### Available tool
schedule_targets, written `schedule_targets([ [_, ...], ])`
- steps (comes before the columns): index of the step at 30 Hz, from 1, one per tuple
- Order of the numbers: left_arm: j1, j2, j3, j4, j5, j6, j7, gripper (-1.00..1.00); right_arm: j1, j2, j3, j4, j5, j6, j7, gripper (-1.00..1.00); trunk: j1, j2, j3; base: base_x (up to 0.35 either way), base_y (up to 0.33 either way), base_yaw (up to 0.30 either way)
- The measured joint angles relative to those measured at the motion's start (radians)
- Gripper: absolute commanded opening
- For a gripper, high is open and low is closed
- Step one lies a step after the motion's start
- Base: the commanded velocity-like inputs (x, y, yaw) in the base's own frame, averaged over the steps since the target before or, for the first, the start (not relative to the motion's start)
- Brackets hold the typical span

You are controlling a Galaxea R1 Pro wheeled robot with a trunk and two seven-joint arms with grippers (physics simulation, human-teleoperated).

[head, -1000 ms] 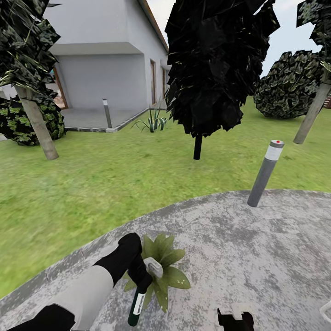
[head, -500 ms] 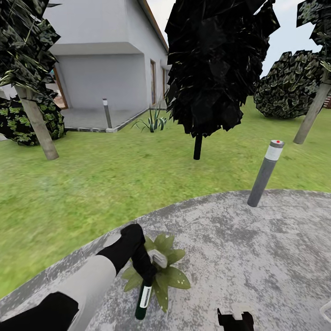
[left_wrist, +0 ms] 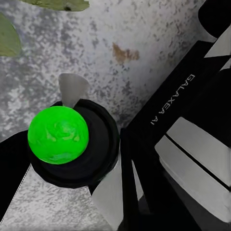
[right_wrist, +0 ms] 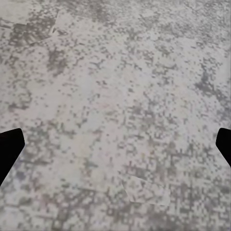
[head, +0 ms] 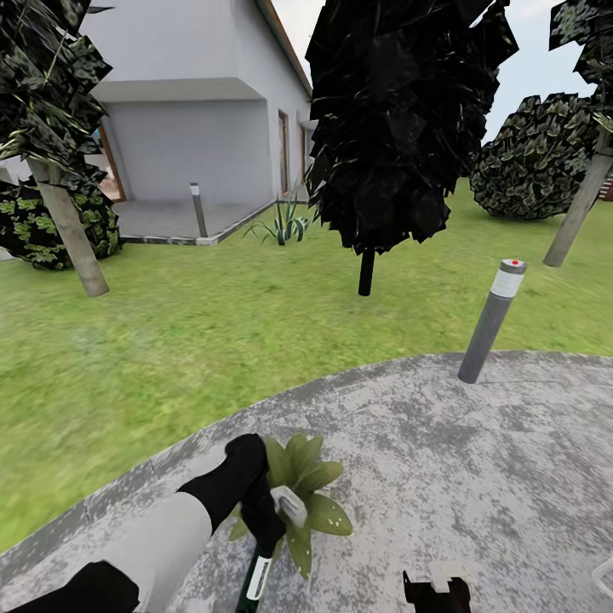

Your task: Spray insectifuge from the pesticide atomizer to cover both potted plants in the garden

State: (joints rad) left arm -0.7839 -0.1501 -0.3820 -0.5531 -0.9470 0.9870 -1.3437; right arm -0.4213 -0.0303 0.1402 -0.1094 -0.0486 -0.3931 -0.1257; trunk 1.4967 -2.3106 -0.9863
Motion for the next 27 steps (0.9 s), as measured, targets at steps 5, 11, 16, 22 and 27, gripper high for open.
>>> schedule_targets([
  [5, -0.021, 0.013, 0.005, -0.005, -0.001, 0.006, -0.002, -1.0, 0.0, 0.0, 0.0, 0.0, 0.0, 0.0, 0.0, 1.0, 0.0, 0.0, 0.0, 0.0, 0.0, 0.0],
  [11, -0.082, 0.045, 0.006, 0.006, 0.001, 0.005, -0.008, -1.0, 0.0, 0.0, 0.0, 0.0, 0.0, 0.0, 0.0, 1.0, 0.0, 0.0, 0.0, 0.0, 0.0, 0.0],
  [16, -0.086, 0.09, 0.005, 0.005, 0.002, 0.002, -0.01, -1.0, 0.0, 0.0, 0.0, 0.0, 0.0, 0.001, 0.0, 1.0, 0.0, 0.0, 0.0, 0.0, 0.0, 0.0],
  [22, -0.085, 0.139, 0.004, 0.007, 0.001, -0.003, -0.011, -1.0, 0.0, 0.0, 0.0, 0.0, 0.0, 0.001, 0.0, 1.0, 0.0, 0.0, 0.0, 0.0, 0.0, 0.0],
  [27, -0.071, 0.147, -0.003, 0.007, 0.001, -0.004, -0.011, -1.0, 0.0, 0.0, 0.0, 0.0, 0.0, 0.001, 0.0, 1.0, 0.0, 0.0, 0.0, 0.0, 0.0, 0.0],
])
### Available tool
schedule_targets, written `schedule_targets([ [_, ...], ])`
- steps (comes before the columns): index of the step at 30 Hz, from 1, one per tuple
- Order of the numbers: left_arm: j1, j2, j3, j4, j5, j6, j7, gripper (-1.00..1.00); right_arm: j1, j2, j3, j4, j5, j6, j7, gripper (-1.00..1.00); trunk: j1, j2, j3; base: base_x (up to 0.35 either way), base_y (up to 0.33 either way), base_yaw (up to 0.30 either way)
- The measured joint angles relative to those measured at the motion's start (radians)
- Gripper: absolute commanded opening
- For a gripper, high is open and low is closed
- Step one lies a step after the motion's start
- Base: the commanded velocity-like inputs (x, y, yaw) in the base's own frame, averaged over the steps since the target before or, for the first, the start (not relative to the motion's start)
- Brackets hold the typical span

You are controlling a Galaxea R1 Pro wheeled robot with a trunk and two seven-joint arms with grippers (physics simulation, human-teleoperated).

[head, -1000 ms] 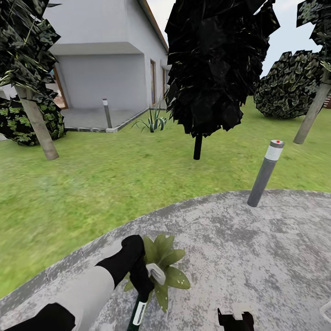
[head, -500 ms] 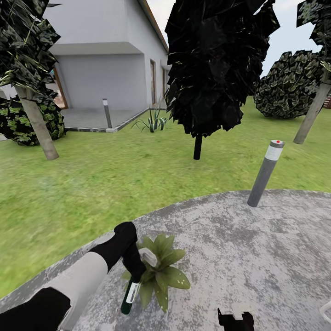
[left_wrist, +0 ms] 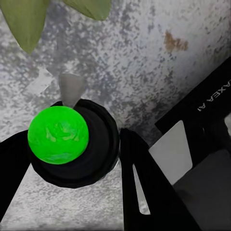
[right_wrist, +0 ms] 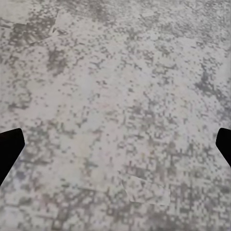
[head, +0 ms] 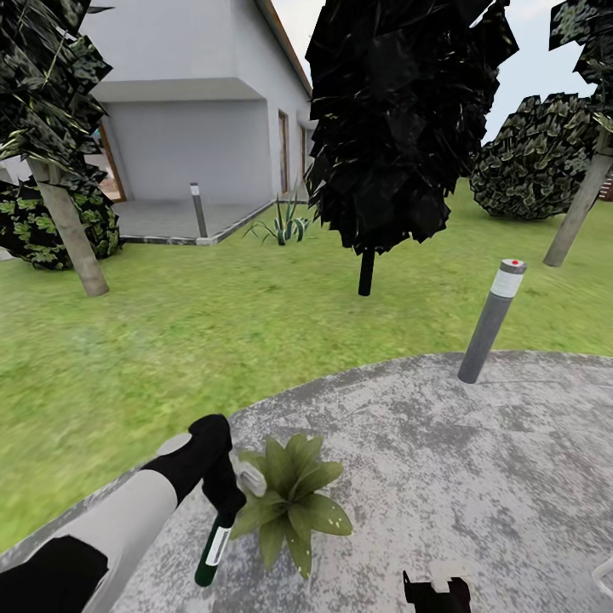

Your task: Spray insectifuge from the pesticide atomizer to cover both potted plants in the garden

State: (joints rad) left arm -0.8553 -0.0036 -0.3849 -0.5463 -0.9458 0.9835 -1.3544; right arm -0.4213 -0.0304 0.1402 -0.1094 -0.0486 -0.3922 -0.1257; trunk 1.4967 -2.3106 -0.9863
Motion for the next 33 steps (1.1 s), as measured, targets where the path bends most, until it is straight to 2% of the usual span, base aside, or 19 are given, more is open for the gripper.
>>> schedule_targets([
  [4, 0.015, -0.002, 0.003, 0.001, -0.002, 0.0, 0.01, -1.0, 0.0, 0.0, 0.0, 0.0, 0.0, 0.0, 0.0, 1.0, 0.0, 0.0, 0.0, 0.0, 0.0, 0.0],
  [6, 0.056, -0.002, 0.003, 0.001, 0.0, 0.0, 0.018, -1.0, 0.0, 0.0, 0.0, 0.0, 0.0, 0.0, 0.0, 1.0, 0.0, 0.0, 0.0, 0.0, 0.0, 0.0],
  [9, 0.087, -0.001, 0.006, 0.0, -0.001, 0.0, 0.031, -1.0, 0.0, 0.0, 0.0, 0.0, 0.0, 0.0, 0.0, 1.0, 0.0, 0.0, 0.0, 0.0, 0.0, 0.0],
  [12, 0.104, -0.001, 0.009, 0.002, 0.013, 0.002, 0.109, -1.0, 0.0, 0.0, 0.0, 0.0, 0.0, 0.0, 0.0, 1.0, 0.0, 0.0, 0.0, 0.0, 0.0, 0.0],
  [16, 0.124, -0.001, 0.013, -0.009, 0.04, 0.004, 0.147, -1.0, 0.0, 0.0, 0.0, 0.0, 0.0, 0.0, 0.0, 1.0, 0.0, 0.0, 0.0, 0.0, 0.0, 0.0],
  [18, 0.124, 0.003, 0.029, -0.014, 0.042, 0.003, 0.149, -1.0, 0.0, 0.0, 0.0, 0.0, 0.0, 0.0, 0.0, 1.0, 0.0, 0.0, 0.0, 0.0, 0.0, 0.0],
  [19, 0.124, 0.002, 0.056, -0.016, 0.043, 0.002, 0.15, -1.0, 0.0, 0.0, 0.0, 0.0, 0.0, 0.0, 0.0, 1.0, 0.0, 0.0, 0.0, 0.0, 0.0, 0.0],
  [20, 0.123, -0.003, 0.094, -0.021, 0.044, 0.001, 0.154, -1.0, 0.0, 0.0, 0.0, 0.0, 0.0, 0.0, 0.0, 1.0, 0.0, 0.0, 0.0, 0.0, 0.0, 0.0],
  [21, 0.123, -0.014, 0.109, -0.037, 0.046, 0.002, 0.156, -1.0, 0.0, 0.0, 0.0, 0.0, 0.0, 0.0, 0.0, 1.0, 0.0, 0.0, 0.0, 0.0, 0.0, 0.0],
  [25, 0.124, -0.071, 0.123, -0.073, 0.038, 0.002, 0.16, -1.0, 0.0, 0.0, 0.0, 0.0, 0.0, 0.0, 0.0, 1.0, 0.0, 0.0, 0.0, 0.0, 0.0, 0.0],
  [27, 0.124, -0.081, 0.122, -0.069, 0.032, -0.002, 0.16, -1.0, 0.0, 0.0, 0.0, 0.0, 0.0, 0.0, 0.0, 1.0, 0.0, 0.0, 0.0, 0.0, 0.0, 0.0],
  [29, 0.126, -0.075, 0.122, -0.066, 0.03, -0.003, 0.16, -1.0, 0.0, 0.0, 0.0, 0.0, 0.0, 0.0, 0.0, 1.0, 0.0, 0.0, 0.0, 0.0, 0.0, 0.0],
  [33, 0.159, -0.037, 0.123, -0.064, 0.029, -0.005, 0.16, -1.0, 0.0, 0.0, 0.0, 0.0, 0.0, 0.0, 0.0, 1.0, 0.0, 0.0, 0.0, 0.0, 0.0, 0.0],
])
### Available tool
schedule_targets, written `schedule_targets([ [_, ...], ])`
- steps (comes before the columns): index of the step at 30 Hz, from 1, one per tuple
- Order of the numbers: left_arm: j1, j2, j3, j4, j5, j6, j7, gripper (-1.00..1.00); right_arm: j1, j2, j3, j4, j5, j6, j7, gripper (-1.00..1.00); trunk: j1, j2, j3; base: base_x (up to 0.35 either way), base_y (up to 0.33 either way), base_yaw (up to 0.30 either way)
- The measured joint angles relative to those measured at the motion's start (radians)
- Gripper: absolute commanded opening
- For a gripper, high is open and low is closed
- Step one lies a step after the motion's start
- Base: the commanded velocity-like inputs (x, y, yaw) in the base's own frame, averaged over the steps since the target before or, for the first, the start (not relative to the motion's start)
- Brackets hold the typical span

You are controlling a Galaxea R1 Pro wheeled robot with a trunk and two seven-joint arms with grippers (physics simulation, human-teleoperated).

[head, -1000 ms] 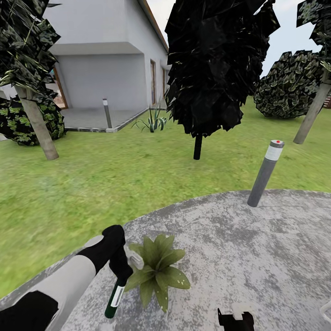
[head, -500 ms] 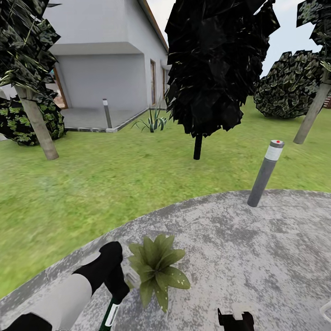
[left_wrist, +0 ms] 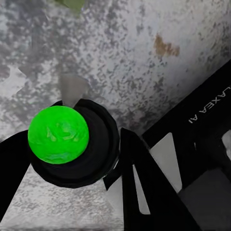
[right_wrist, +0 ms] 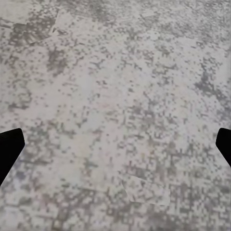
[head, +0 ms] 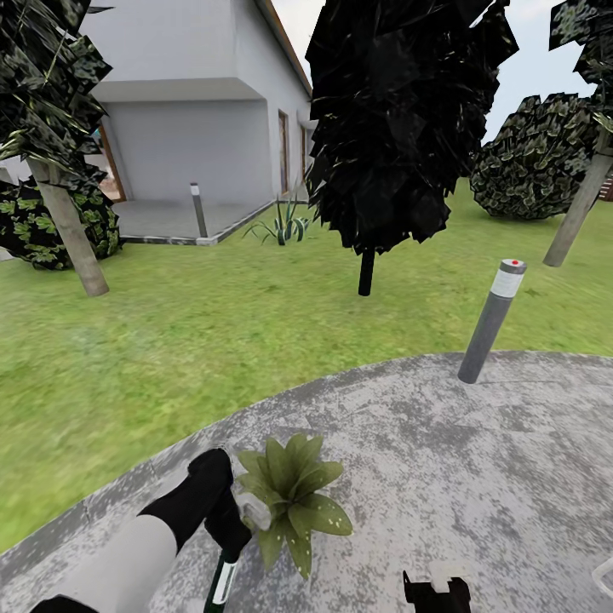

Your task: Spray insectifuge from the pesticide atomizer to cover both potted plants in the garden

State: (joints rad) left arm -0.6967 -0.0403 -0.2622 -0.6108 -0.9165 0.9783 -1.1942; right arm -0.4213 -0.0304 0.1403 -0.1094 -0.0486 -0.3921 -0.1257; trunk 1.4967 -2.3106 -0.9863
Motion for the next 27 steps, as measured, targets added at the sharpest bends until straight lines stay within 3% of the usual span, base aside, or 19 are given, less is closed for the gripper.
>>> schedule_targets([
  [3, 0.029, 0.03, -0.002, 0.001, -0.002, -0.004, 0.001, -1.0, 0.0, 0.0, 0.0, 0.0, 0.0, 0.0, 0.0, 1.0, 0.0, 0.0, 0.0, 0.0, 0.0, 0.0],
  [5, 0.039, 0.035, -0.003, 0.001, 0.0, -0.004, 0.001, -1.0, 0.0, 0.001, 0.0, 0.0, 0.0, 0.0, 0.0, 1.0, 0.0, 0.0, 0.0, 0.0, 0.0, 0.0],
  [8, 0.046, 0.023, -0.001, 0.0, 0.006, -0.002, 0.038, -1.0, 0.0, 0.001, 0.0, 0.0, 0.0, 0.0, 0.0, 1.0, 0.0, 0.0, 0.0, 0.0, 0.0, 0.0],
  [12, 0.047, -0.016, 0.0, -0.002, 0.007, 0.001, 0.068, -1.0, 0.0, 0.001, 0.0, 0.0, 0.0, 0.0, 0.0, 1.0, 0.0, 0.0, 0.0, 0.0, 0.0, 0.0],
  [15, 0.047, -0.02, 0.0, -0.006, 0.003, -0.001, 0.071, -1.0, 0.0, 0.0, 0.0, 0.0, 0.0, 0.0, 0.0, 1.0, 0.0, 0.0, 0.0, 0.0, 0.0, 0.0],
  [17, 0.047, -0.007, 0.003, -0.003, -0.002, -0.004, 0.072, -1.0, 0.0, 0.0, 0.0, 0.0, 0.0, 0.0, 0.0, 1.0, 0.0, 0.0, 0.0, 0.0, 0.0, 0.0],
  [18, 0.052, 0.017, 0.004, -0.002, -0.004, -0.008, 0.072, -1.0, 0.0, 0.0, 0.0, 0.0, 0.0, 0.0, 0.0, 1.0, 0.0, 0.0, 0.0, 0.0, 0.0, 0.0],
  [21, 0.055, 0.056, 0.011, -0.002, 0.006, -0.007, 0.072, -1.0, 0.0, 0.001, 0.0, 0.0, 0.0, 0.0, 0.0, 1.0, 0.0, 0.0, 0.0, 0.0, 0.0, 0.0],
  [27, 0.057, 0.049, 0.004, -0.001, 0.012, -0.005, 0.077, -1.0, 0.0, 0.001, 0.0, 0.0, 0.0, 0.0, 0.0, 1.0, 0.0, 0.0, 0.0, 0.0, 0.0, 0.0],
])
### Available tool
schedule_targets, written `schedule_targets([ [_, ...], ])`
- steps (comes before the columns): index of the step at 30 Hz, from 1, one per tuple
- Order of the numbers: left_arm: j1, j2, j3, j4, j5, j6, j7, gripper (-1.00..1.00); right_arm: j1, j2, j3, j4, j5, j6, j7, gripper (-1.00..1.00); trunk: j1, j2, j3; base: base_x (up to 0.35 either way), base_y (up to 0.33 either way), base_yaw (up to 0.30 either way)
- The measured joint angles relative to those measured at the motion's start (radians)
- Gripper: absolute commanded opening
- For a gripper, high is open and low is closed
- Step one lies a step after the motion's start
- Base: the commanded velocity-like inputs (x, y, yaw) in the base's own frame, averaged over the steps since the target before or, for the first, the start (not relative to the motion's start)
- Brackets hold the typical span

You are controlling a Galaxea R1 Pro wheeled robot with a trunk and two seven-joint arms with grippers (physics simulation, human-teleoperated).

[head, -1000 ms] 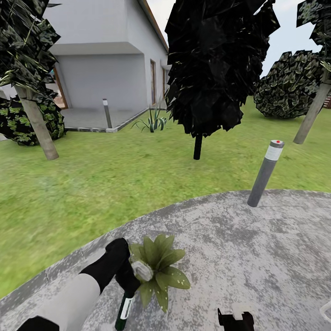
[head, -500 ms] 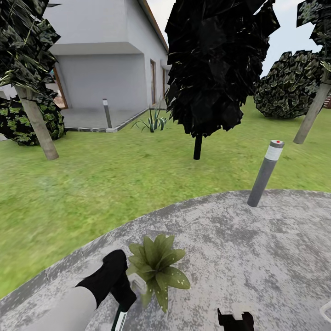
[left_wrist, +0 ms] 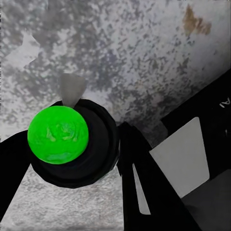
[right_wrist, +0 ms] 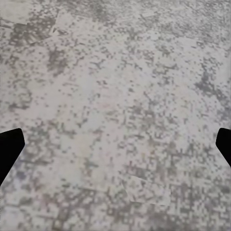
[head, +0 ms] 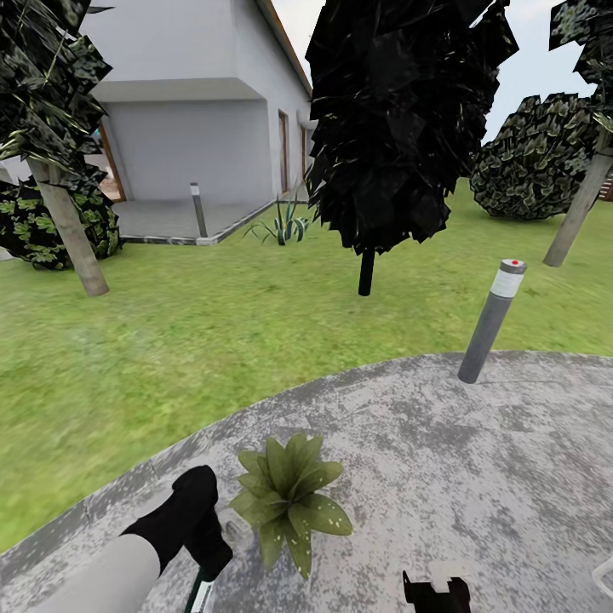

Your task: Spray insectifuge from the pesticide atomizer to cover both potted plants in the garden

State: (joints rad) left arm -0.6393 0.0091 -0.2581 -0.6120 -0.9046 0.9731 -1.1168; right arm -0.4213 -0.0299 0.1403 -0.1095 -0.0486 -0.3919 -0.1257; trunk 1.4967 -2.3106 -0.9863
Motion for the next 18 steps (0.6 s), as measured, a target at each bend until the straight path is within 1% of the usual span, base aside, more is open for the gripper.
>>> schedule_targets([
  [1, 0.0, -0.001, 0.001, -0.005, 0.0, 0.0, 0.002, -1.0, 0.0, 0.001, 0.0, 0.0, 0.0, 0.0, 0.0, 1.0, 0.0, 0.0, 0.0, 0.0, 0.0, 0.0],
  [3, 0.0, -0.013, -0.003, -0.013, 0.005, 0.003, 0.003, -1.0, 0.0, 0.001, 0.0, 0.0, 0.0, 0.0, 0.0, 1.0, 0.0, 0.0, 0.0, 0.0, 0.0, 0.0],
  [4, 0.0, -0.034, -0.004, -0.015, 0.006, 0.006, 0.003, -1.0, 0.0, 0.001, 0.0, 0.0, 0.0, 0.0, -0.001, 1.0, 0.0, 0.0, 0.0, 0.0, 0.0, 0.0],
  [5, 0.0, -0.065, -0.005, -0.017, 0.002, 0.006, 0.004, -1.0, 0.0, 0.001, 0.0, 0.0, 0.0, 0.0, 0.0, 1.0, 0.0, 0.0, 0.0, 0.0, 0.0, 0.0],
  [6, 0.0, -0.079, -0.006, -0.017, -0.005, 0.004, 0.009, -1.0, 0.0, 0.001, 0.0, 0.0, 0.0, 0.0, 0.0, 1.0, 0.0, 0.0, 0.0, 0.0, 0.0, 0.0],
  [8, 0.0, -0.085, -0.008, -0.016, -0.01, 0.002, 0.034, -1.0, 0.0, 0.001, 0.0, 0.0, 0.0, 0.0, 0.0, 1.0, 0.0, 0.0, 0.0, 0.0, 0.0, 0.0],
  [9, 0.0, -0.082, -0.008, -0.014, -0.011, 0.001, 0.041, -1.0, 0.0, 0.0, 0.0, 0.0, 0.0, 0.0, 0.0, 1.0, 0.0, 0.0, 0.0, 0.0, 0.0, 0.0],
  [10, 0.001, -0.068, -0.008, -0.004, -0.016, -0.002, 0.047, -1.0, 0.0, 0.0, 0.0, 0.0, 0.0, 0.0, 0.0, 1.0, 0.0, 0.0, 0.0, 0.0, 0.0, 0.0],
  [12, 0.012, -0.034, -0.007, -0.001, -0.009, -0.002, 0.049, -1.0, 0.0, 0.001, 0.0, 0.0, 0.0, 0.0, 0.0, 1.0, 0.0, 0.0, 0.0, 0.0, 0.0, 0.0],
  [13, 0.018, -0.023, -0.006, 0.0, -0.004, -0.007, 0.049, -1.0, 0.0, 0.001, 0.0, 0.0, 0.0, 0.0, 0.0, 1.0, 0.0, 0.0, 0.0, 0.0, 0.0, 0.0],
  [14, 0.027, -0.017, -0.005, 0.001, -0.001, -0.023, 0.05, -1.0, 0.0, 0.0, 0.0, 0.0, 0.0, 0.0, 0.0, 1.0, 0.0, 0.0, 0.0, 0.0, 0.0, 0.0],
  [15, 0.043, -0.013, -0.002, 0.001, 0.001, -0.059, 0.051, -1.0, 0.0, -0.001, 0.0, 0.0, 0.0, 0.0, 0.0, 1.0, 0.0, 0.0, 0.0, 0.0, 0.0, 0.0],
  [18, 0.051, -0.013, 0.004, -0.001, 0.0, -0.082, 0.052, -1.0, 0.0, -0.005, 0.0, 0.0, 0.0, 0.0, 0.001, 1.0, 0.0, 0.0, 0.0, 0.0, 0.0, 0.0],
])
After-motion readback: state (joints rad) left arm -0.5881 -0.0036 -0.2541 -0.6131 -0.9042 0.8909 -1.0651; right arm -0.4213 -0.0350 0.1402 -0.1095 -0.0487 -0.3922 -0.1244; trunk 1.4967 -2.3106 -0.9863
